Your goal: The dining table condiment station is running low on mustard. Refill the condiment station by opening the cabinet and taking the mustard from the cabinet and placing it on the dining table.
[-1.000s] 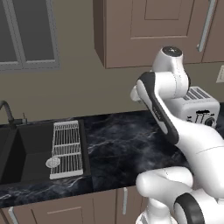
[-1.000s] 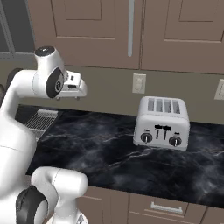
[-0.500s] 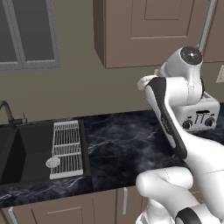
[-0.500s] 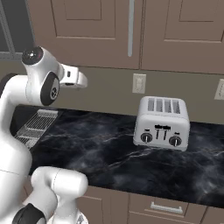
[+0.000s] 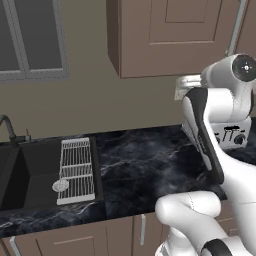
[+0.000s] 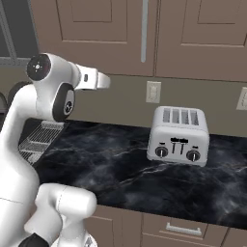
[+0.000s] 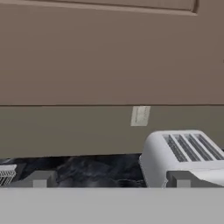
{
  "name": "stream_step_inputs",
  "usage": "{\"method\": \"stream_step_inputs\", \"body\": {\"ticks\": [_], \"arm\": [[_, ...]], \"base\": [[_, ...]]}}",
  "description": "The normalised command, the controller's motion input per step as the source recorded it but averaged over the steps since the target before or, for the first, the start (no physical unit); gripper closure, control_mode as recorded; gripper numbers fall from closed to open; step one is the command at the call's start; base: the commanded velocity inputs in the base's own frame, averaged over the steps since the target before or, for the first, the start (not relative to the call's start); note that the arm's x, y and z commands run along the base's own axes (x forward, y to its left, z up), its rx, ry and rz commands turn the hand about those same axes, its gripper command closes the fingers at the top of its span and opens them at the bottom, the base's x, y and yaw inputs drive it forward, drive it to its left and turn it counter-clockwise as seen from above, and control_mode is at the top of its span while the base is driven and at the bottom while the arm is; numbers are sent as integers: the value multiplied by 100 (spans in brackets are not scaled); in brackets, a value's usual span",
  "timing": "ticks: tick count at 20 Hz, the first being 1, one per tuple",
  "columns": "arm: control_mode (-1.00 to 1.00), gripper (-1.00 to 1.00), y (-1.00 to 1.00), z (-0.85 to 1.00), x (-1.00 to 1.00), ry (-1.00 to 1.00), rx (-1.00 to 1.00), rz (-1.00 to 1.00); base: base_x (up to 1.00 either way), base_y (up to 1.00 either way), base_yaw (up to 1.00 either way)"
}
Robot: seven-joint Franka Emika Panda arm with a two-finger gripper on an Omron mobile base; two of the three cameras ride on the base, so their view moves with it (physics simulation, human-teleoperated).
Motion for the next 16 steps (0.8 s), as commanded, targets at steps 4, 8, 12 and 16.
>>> {"method": "stream_step_inputs", "body": {"ticks": [4, 8, 12, 16], "arm": [[-100, -100, -46, 38, -9, -4, -2, -11], [-100, -100, -59, 54, -11, -7, 0, -5], [-100, -100, -57, 59, -5, -5, 0, -3], [-100, -100, -48, 42, 0, 0, 0, -3]], "base": [[0, 0, 0], [0, 0, 0], [0, 0, 0], [0, 0, 0]]}}
